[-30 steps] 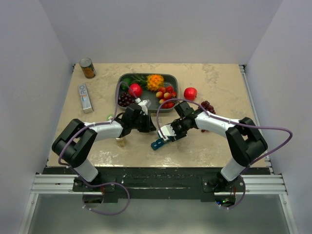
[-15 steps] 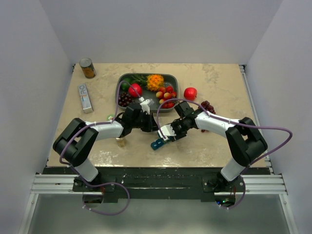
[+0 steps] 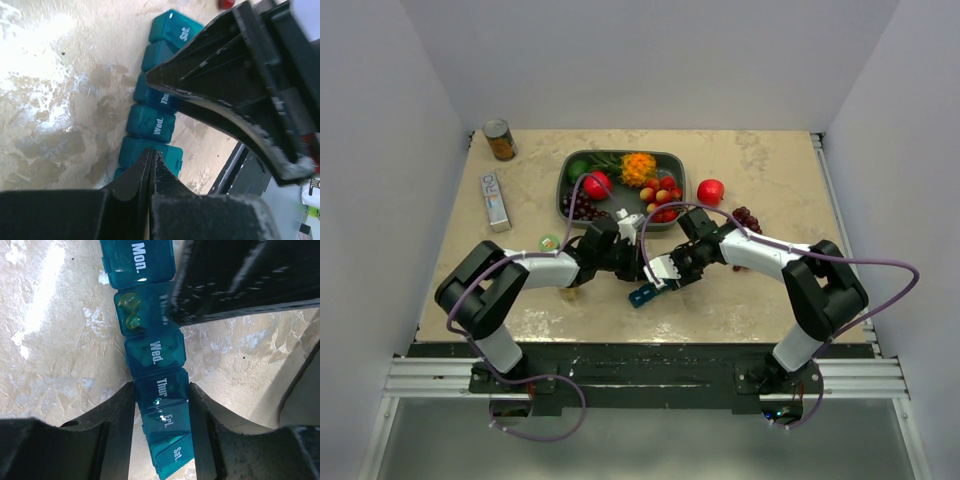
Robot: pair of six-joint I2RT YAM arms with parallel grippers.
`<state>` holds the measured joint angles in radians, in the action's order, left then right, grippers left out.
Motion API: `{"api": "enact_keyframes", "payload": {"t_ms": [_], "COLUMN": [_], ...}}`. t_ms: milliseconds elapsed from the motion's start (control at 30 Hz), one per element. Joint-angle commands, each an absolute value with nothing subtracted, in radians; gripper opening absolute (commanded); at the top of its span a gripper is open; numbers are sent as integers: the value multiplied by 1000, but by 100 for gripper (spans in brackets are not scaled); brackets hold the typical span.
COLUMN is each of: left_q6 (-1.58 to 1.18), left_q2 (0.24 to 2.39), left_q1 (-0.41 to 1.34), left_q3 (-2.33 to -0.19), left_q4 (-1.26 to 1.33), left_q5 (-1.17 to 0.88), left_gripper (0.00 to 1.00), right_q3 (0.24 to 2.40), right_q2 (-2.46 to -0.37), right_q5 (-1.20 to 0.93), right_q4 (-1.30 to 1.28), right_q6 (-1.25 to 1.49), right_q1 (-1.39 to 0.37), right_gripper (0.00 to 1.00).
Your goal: Sort the pills into containers
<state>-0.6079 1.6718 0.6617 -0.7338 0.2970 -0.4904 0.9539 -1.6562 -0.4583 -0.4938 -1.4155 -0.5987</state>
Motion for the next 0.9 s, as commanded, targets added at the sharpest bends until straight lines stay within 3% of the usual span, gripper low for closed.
{"api": "enact_keyframes", "payload": {"t_ms": [0, 300, 867], "left_q6": [-594, -607, -637], "left_q2": [1724, 1830, 1572], "left_q1": [686, 721, 669], "left_q3": [-732, -804, -798], "left_q4": [298, 219, 219], "left_q5": [-486, -416, -462], "left_gripper": [0, 0, 0], "right_q3": [956, 954, 956], "right_q2": [-1703, -1706, -1707], "right_q5": [-446, -442, -440], "right_q4": [-508, -506, -506], "right_q6": [-1407, -1402, -1399], "right_q1": [-604, -604, -606], "right_gripper": [32, 31, 31]}}
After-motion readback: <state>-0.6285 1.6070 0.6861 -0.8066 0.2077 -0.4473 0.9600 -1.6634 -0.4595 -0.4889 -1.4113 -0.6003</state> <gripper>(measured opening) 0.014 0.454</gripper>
